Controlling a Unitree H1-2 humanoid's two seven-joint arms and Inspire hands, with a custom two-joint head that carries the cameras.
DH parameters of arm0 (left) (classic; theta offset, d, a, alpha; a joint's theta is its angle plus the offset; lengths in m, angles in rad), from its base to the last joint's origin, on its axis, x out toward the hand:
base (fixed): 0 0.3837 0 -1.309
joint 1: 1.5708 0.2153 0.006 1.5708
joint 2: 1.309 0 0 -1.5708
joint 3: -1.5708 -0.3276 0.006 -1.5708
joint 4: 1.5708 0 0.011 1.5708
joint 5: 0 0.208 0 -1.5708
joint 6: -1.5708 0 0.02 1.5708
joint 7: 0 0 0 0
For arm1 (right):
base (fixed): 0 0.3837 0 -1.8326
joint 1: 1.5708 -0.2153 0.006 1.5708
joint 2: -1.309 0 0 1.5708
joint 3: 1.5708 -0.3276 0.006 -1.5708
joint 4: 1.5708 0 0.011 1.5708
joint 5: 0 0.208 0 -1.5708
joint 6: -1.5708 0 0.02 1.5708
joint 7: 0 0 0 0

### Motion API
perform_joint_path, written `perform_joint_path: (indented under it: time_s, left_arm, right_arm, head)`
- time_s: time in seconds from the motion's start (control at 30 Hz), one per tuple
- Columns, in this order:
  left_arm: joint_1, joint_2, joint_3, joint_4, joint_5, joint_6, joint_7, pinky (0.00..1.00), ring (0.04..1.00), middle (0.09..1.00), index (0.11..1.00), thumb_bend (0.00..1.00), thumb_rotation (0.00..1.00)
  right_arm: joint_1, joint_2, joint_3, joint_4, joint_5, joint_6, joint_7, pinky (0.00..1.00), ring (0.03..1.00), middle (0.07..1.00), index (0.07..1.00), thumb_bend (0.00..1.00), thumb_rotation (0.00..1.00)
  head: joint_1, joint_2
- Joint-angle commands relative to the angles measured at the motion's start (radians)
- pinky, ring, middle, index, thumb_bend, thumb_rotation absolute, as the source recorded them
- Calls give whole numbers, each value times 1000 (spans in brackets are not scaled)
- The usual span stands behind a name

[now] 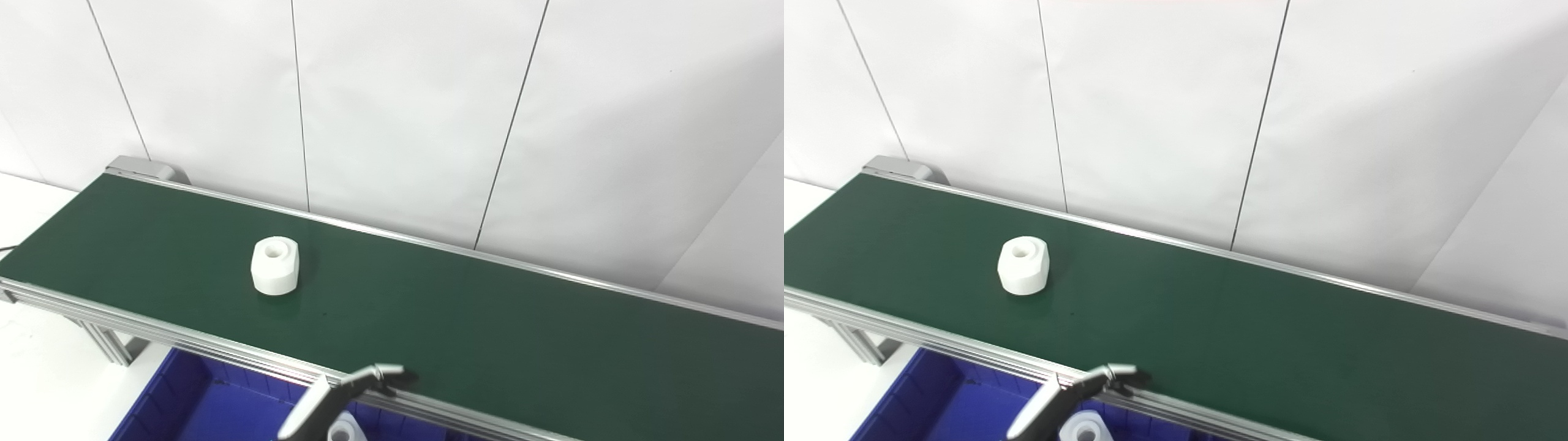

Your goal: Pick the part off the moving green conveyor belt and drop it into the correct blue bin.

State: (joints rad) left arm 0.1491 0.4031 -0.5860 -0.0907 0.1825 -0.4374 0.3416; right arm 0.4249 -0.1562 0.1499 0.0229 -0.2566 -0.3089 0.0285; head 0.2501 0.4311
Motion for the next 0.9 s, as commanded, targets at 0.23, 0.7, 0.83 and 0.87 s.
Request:
perform_joint_path:
  time_s: [0.23,0.7,0.83,0.87]
  left_arm:
    - [-71,16,108,-105,-63,-32,-82,701,764,796,787,917,173]
    - [-223,1,446,-220,46,236,-296,751,823,849,852,818,257]
    - [-280,19,484,-183,61,273,-359,742,816,846,847,837,243]
    - [-301,29,491,-166,70,286,-376,745,816,844,846,842,240]
  right_arm:
    - [-23,11,0,17,-12,-66,-21,788,860,884,934,865,235]
    - [-36,19,5,36,-25,-92,-35,763,832,871,927,870,241]
    - [-32,21,8,28,-28,-93,-38,776,833,872,925,875,251]
    - [-30,21,9,24,-31,-93,-39,781,833,872,925,877,256]
  head:
    - [-11,4]
    - [-43,42]
    - [-59,61]
    - [-69,72]
